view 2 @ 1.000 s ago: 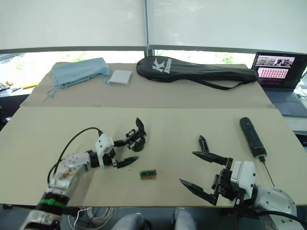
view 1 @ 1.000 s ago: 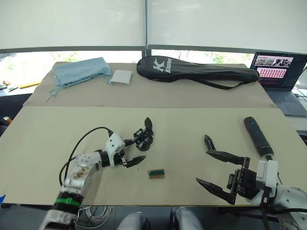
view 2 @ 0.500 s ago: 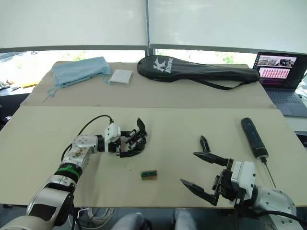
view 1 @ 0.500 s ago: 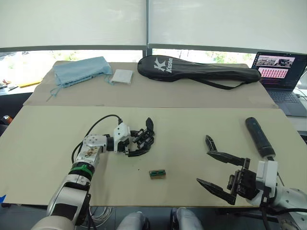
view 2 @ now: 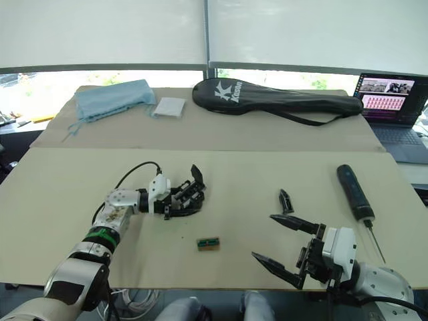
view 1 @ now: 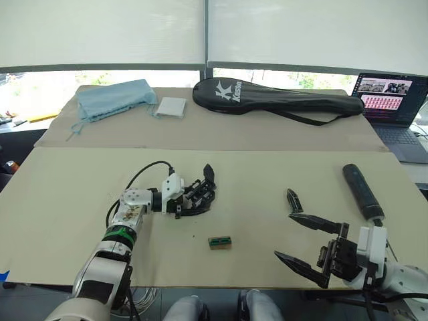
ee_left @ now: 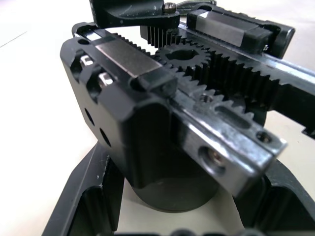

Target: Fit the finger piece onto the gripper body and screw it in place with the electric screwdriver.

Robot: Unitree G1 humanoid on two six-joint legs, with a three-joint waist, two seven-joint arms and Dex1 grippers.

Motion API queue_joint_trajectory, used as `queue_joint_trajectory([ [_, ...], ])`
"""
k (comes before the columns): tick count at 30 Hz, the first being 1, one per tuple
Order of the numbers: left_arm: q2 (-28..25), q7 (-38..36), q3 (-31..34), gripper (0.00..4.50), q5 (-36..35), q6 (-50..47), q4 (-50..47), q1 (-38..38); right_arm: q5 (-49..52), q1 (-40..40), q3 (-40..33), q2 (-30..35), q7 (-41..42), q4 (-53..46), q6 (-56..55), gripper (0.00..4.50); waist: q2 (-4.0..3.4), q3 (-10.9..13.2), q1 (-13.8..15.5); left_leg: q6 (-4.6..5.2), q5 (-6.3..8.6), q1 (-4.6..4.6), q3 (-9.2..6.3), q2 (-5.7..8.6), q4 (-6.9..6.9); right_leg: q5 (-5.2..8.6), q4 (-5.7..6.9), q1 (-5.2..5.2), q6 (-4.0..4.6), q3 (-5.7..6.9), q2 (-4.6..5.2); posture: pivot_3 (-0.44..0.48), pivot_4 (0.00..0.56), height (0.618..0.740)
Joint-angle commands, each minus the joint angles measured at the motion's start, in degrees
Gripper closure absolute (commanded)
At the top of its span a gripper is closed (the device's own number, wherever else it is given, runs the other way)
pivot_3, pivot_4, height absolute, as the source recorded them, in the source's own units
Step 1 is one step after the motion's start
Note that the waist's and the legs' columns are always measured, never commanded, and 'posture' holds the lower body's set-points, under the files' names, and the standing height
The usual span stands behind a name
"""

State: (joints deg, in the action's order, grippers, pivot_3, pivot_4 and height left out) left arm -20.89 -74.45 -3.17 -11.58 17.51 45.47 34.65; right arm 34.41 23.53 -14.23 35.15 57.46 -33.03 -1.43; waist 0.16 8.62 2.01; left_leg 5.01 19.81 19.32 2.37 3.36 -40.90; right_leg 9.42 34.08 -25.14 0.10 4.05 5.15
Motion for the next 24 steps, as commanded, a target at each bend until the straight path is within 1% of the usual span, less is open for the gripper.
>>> queue_joint_trajectory([
  [1,0.07,4.44,1.07,2.15,-2.92,-7.78,-14.31,-4.36,-0.41,0.69,-0.88,-0.67,0.80,-0.13,-2.68,0.00,0.04,0.03,-0.07,0.00,0.00,0.02,0.00,0.00,0.00,0.00,-0.01,-0.02,0.00,0.00,-0.01,0.000,0.150,0.740],
  [3,0.38,9.73,1.05,2.15,-2.89,-13.89,-23.83,-7.99,-0.72,0.41,-0.25,-0.96,0.86,0.08,-2.97,0.00,0.07,0.05,0.04,0.00,0.00,0.04,0.00,0.00,0.00,0.00,-0.02,-0.02,0.00,0.00,-0.01,0.000,0.150,0.740],
  [6,0.45,17.65,0.40,2.15,-0.68,-21.63,-35.54,-12.65,-0.47,-0.99,0.16,-0.97,1.09,0.58,-2.90,0.00,0.14,0.12,0.17,0.00,0.01,0.05,0.00,0.01,-0.02,0.00,-0.03,-0.02,0.00,-0.04,0.00,0.000,0.150,0.740],
  [7,0.44,19.24,0.17,2.15,-0.42,-23.48,-38.08,-13.57,-0.42,-1.11,0.12,-0.90,1.31,0.66,-2.93,0.00,0.15,0.12,0.28,-0.01,0.01,0.05,0.00,0.01,-0.01,0.00,-0.02,-0.01,0.00,-0.04,0.00,0.000,0.150,0.740],
  [9,1.57,24.63,-0.31,2.15,1.03,-27.16,-43.95,-15.30,-0.15,-1.51,-0.42,-0.44,2.05,1.48,-2.90,0.00,0.16,0.13,0.45,-0.04,0.02,0.04,-0.01,0.01,0.00,0.00,-0.02,-0.02,0.00,-0.03,-0.01,0.000,0.150,0.740],
  [11,2.55,27.97,-0.97,2.15,1.54,-29.70,-48.13,-16.51,0.10,-1.78,-0.91,-0.14,2.49,2.09,-2.79,0.00,0.17,0.13,0.52,-0.25,0.14,0.04,-0.01,0.01,0.00,0.00,-0.02,-0.01,0.00,-0.04,-0.01,0.000,0.150,0.740],
  [14,3.53,31.10,-3.08,2.15,3.97,-29.18,-50.14,-18.45,0.29,-1.76,-1.01,0.21,2.95,2.09,-2.36,0.00,0.16,0.13,0.47,-0.26,0.15,0.04,-0.01,0.03,0.00,0.00,-0.02,-0.01,0.00,-0.04,-0.01,0.000,0.150,0.740],
  [16,5.22,33.45,-3.45,2.15,4.07,-28.63,-49.47,-19.28,0.24,-2.07,-0.61,0.43,2.95,1.96,-1.96,0.00,0.16,0.13,0.38,-0.26,0.14,0.01,-0.01,0.03,0.02,0.00,-0.03,0.00,0.00,-0.04,-0.02,0.000,0.150,0.740],
  [19,5.99,34.72,-4.61,2.15,5.14,-26.92,-47.89,-19.72,0.33,-2.52,-0.28,0.69,2.75,1.74,-1.48,0.00,0.17,0.13,0.33,-0.26,0.14,0.02,-0.01,0.02,0.02,0.00,-0.02,-0.01,0.00,-0.04,-0.03,0.000,0.150,0.740],
  [24,6.95,37.47,-5.33,2.15,5.91,-26.95,-47.30,-19.58,0.41,-2.60,-0.66,1.01,2.61,1.67,-1.39,0.00,0.18,0.14,0.28,-0.26,0.13,0.02,-0.01,0.02,0.02,0.00,-0.01,-0.02,0.00,-0.04,-0.03,0.000,0.150,0.740],
])
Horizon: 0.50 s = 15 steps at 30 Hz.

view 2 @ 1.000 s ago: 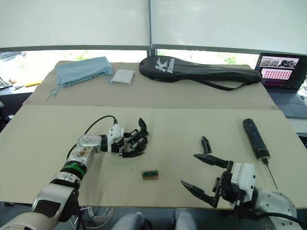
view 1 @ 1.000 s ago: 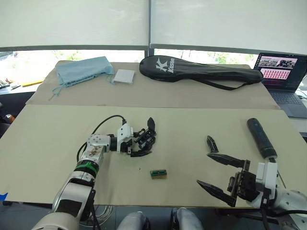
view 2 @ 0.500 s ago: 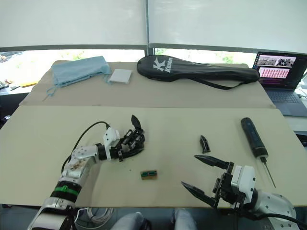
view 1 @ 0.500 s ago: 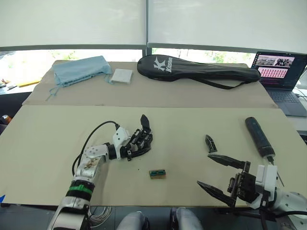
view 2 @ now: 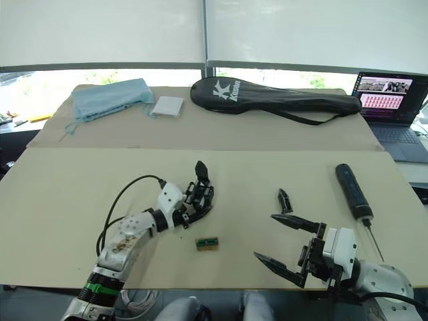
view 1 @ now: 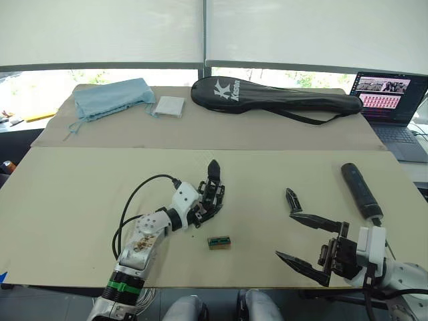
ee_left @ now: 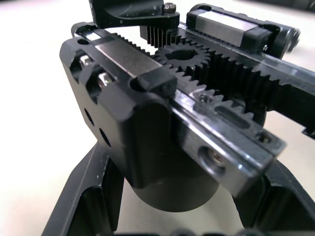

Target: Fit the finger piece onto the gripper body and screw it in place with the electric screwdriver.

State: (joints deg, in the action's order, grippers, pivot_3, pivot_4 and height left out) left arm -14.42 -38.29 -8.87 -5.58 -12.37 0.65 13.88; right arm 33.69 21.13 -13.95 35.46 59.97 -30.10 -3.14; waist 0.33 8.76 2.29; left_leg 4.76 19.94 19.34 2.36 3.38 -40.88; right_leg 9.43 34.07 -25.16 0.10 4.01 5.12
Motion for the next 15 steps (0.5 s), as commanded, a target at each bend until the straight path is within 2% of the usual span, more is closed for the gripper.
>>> queue_joint_trajectory([
  [1,0.58,1.06,0.29,2.15,-0.53,3.04,-2.49,0.84,1.06,0.02,-1.03,0.68,0.17,-1.21,0.11,0.00,0.00,0.00,0.00,0.00,0.00,0.00,0.00,0.00,0.00,0.00,0.00,0.00,0.00,0.00,0.00,0.000,0.150,0.740],
  [15,-0.49,-0.07,-2.03,2.15,-0.69,2.12,0.00,-1.38,-0.36,1.37,-1.27,-0.27,0.82,-0.05,-2.38,0.00,-0.02,-0.01,0.16,-0.17,0.10,-0.03,0.00,0.01,-0.01,0.00,0.00,0.05,0.00,0.00,0.02,0.000,0.150,0.740],
])
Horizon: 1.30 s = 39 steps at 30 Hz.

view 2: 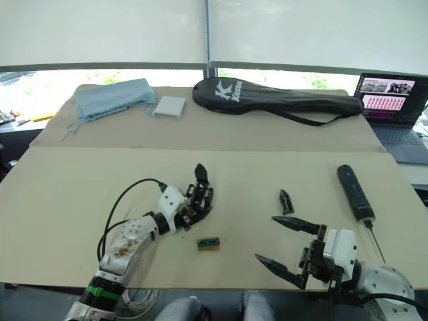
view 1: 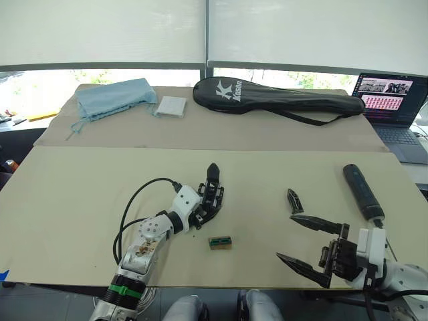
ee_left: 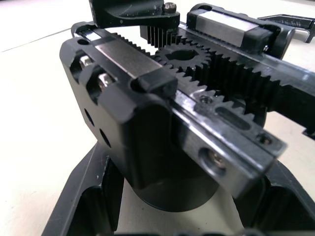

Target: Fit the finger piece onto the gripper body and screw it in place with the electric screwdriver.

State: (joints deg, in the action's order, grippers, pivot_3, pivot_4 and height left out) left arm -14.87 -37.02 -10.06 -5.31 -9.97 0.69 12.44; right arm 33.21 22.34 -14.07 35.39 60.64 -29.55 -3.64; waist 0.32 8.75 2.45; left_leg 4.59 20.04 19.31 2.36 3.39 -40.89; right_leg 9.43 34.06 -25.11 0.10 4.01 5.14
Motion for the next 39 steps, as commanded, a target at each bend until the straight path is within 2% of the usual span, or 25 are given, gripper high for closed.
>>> queue_joint_trajectory([
  [1,-0.09,-1.55,-0.73,2.15,-1.30,-0.68,0.14,-0.07,0.08,0.17,-1.17,-0.23,0.15,-0.61,-1.92,0.00,0.00,0.00,-0.01,0.00,0.00,0.00,0.00,0.00,0.00,0.00,0.00,0.00,0.00,0.00,0.00,0.000,0.150,0.740],
  [2,-0.03,-1.72,-0.51,2.15,-1.78,-0.85,0.25,-0.21,0.05,0.18,-1.19,-0.26,0.18,-0.62,-1.95,0.00,-0.01,0.00,-0.02,0.00,0.00,0.00,0.00,0.00,0.00,0.00,0.00,0.00,0.00,0.00,0.00,0.000,0.150,0.740],
  [4,-0.39,-2.06,-0.34,1.12,-2.13,-1.03,0.14,-0.42,0.09,0.31,-1.35,-0.24,0.24,-0.73,-1.93,0.00,-0.01,-0.01,-0.03,0.01,0.00,-0.01,0.00,0.00,0.00,0.00,0.00,0.00,0.00,0.00,0.00,0.000,0.150,0.740],
  [7,-1.16,-2.87,0.07,0.07,-2.82,-1.26,-0.17,-0.69,0.14,0.48,-1.55,-0.22,0.18,-0.89,-1.90,0.00,-0.02,-0.01,-0.07,0.00,0.00,-0.02,0.00,0.00,0.00,0.00,0.00,0.01,0.00,0.00,0.00,0.000,0.150,0.740],
  [11,-1.99,-3.32,1.09,0.07,-3.34,-0.61,-0.26,-0.42,0.13,0.53,-1.60,-0.23,0.08,-0.94,-1.87,0.00,-0.03,-0.02,-0.23,-0.01,0.00,-0.04,0.00,-0.01,0.00,0.00,0.01,0.02,0.00,0.00,-0.01,0.000,0.150,0.740],
  [15,-9.37,-14.65,1.14,0.07,-5.03,1.47,6.07,3.81,0.05,-0.02,-1.39,-0.17,0.07,-0.63,-1.71,0.00,-0.07,-0.04,-0.44,-0.07,-0.04,-0.05,0.00,-0.04,0.01,0.00,0.04,0.00,0.02,0.01,-0.07,0.000,0.150,0.740],
  [20,-13.34,-23.73,1.75,0.07,-5.89,7.74,16.76,10.69,0.07,-0.68,-1.43,0.06,-0.08,-0.52,-1.38,0.00,-0.15,-0.09,-0.43,-0.07,-0.07,-0.07,0.00,-0.03,-0.01,0.01,0.06,0.01,0.03,0.01,-0.09,0.000,0.150,0.740],
  [28,-10.03,-33.46,1.53,0.07,-6.61,18.04,31.61,18.75,-0.31,-0.73,-0.80,-0.04,-1.27,-1.80,-0.63,0.00,-0.14,-0.09,-0.26,0.16,-0.20,-0.03,0.00,0.03,-0.03,0.01,0.01,0.02,0.02,0.08,-0.06,0.000,0.150,0.740],
  [39,-5.49,-37.45,1.09,0.07,-4.43,23.80,42.40,23.96,-0.67,0.35,-0.54,0.15,-2.67,-3.00,-0.48,0.00,-0.14,-0.09,-0.19,0.11,-0.21,-0.05,0.00,0.03,-0.05,0.01,0.03,0.07,0.02,0.08,-0.03,0.000,0.150,0.740],
])
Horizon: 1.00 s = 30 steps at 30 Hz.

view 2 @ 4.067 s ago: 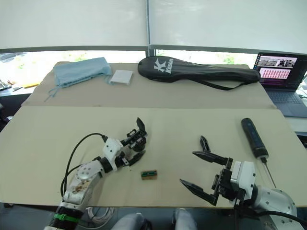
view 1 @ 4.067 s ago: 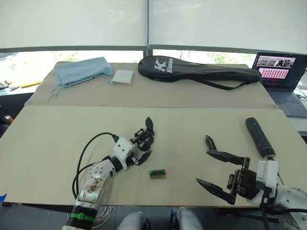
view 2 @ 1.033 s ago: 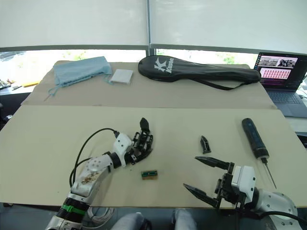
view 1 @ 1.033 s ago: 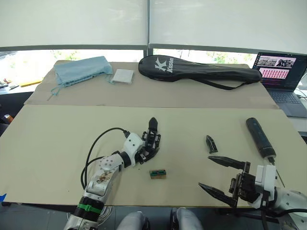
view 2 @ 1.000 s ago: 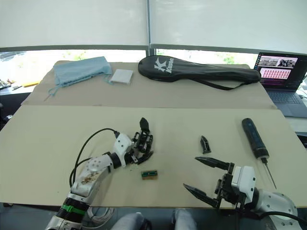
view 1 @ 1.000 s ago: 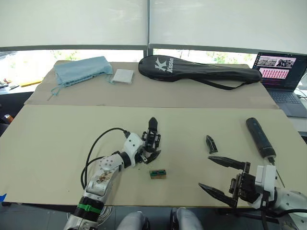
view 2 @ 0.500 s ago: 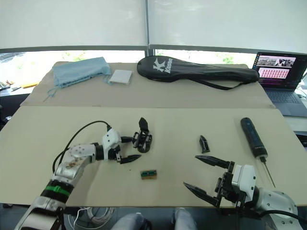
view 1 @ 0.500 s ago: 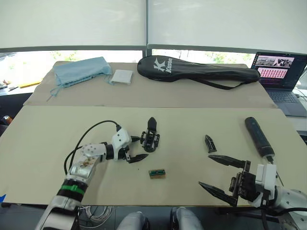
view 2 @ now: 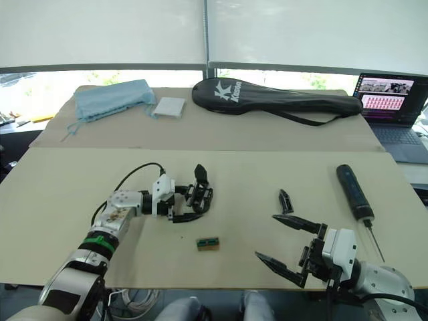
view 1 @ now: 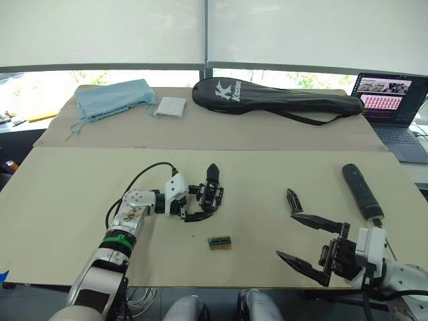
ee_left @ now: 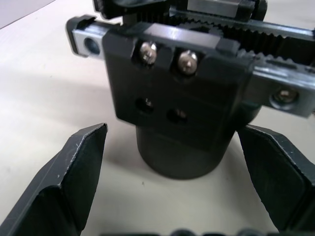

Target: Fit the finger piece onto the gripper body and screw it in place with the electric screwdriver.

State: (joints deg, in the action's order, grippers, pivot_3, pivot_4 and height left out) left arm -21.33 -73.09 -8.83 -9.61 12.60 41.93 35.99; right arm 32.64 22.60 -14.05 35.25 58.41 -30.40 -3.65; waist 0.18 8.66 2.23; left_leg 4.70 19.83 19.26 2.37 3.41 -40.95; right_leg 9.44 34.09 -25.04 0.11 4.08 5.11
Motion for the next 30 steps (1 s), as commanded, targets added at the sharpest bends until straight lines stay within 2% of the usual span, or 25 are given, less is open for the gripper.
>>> queue_joint_trajectory([
  [1,1.24,-1.83,-0.34,0.07,0.05,1.28,1.32,0.41,-0.10,0.19,-0.58,0.33,-0.43,-2.19,-0.47,0.00,0.00,0.00,0.04,0.00,0.00,0.00,0.00,0.00,0.00,0.00,0.00,0.00,0.00,0.00,0.01,0.000,0.150,0.740],
  [2,1.42,-2.14,-0.46,0.07,0.22,1.34,1.44,0.39,-0.09,0.26,-0.60,0.37,-0.43,-2.21,-0.48,0.00,0.00,0.00,0.04,0.01,0.00,0.00,0.00,0.00,-0.01,0.00,0.00,0.00,0.00,0.00,0.01,0.000,0.150,0.740],
  [5,1.79,-2.90,-0.47,0.77,0.37,1.82,1.73,0.24,-0.05,0.42,-0.72,0.45,-0.42,-2.23,-0.49,0.00,0.00,0.00,0.08,0.01,0.00,0.00,0.00,0.00,0.00,0.00,0.00,0.00,0.00,0.00,0.02,0.000,0.150,0.740],
  [8,1.91,-2.00,0.24,2.12,0.46,3.14,1.66,-0.25,0.06,0.98,-1.02,0.49,-0.19,-2.27,-0.65,0.00,0.00,0.00,0.12,0.05,-0.01,0.01,0.00,0.00,0.00,0.00,0.00,0.00,-0.01,-0.01,0.02,0.000,0.150,0.740],
  [9,1.96,-1.86,0.60,2.19,0.19,3.07,1.27,-0.44,0.09,1.04,-1.04,0.48,-0.20,-2.28,-0.66,0.00,0.00,0.00,0.14,0.06,-0.02,0.01,0.00,-0.01,0.00,0.00,0.00,0.00,-0.01,-0.01,0.03,0.000,0.150,0.740],
  [12,2.12,-1.22,1.30,2.19,-0.60,1.66,-1.60,-1.51,0.08,1.33,-1.08,0.39,-0.10,-2.22,-0.91,0.00,0.00,0.00,0.13,0.18,-0.07,0.01,0.00,-0.01,0.00,-0.01,0.00,0.00,-0.01,-0.02,0.04,0.000,0.150,0.740],
  [16,2.11,-1.22,0.94,2.19,-2.02,-2.52,-9.98,-5.20,-0.04,1.50,-0.98,0.21,0.06,-2.00,-1.27,0.00,0.00,0.00,0.04,0.22,-0.07,0.04,0.00,-0.02,0.02,0.00,-0.01,-0.06,-0.01,-0.04,0.04,0.000,0.150,0.740],
  [21,1.97,2.22,0.54,2.19,-0.76,-5.72,-16.19,-8.09,-0.16,1.12,-0.60,0.13,0.21,-1.63,-1.36,0.00,0.00,0.00,0.13,0.25,-0.05,0.06,0.00,-0.01,0.01,0.00,-0.02,-0.07,-0.02,-0.05,0.04,0.000,0.150,0.740],
  [30,0.98,4.70,-0.31,2.19,0.90,-6.75,-16.02,-9.17,-0.27,0.35,-0.29,0.17,0.50,-1.20,-1.22,0.00,0.00,0.00,0.18,0.27,-0.04,0.05,0.00,-0.01,0.02,0.00,-0.01,-0.07,-0.02,-0.06,0.04,0.000,0.150,0.740],
])
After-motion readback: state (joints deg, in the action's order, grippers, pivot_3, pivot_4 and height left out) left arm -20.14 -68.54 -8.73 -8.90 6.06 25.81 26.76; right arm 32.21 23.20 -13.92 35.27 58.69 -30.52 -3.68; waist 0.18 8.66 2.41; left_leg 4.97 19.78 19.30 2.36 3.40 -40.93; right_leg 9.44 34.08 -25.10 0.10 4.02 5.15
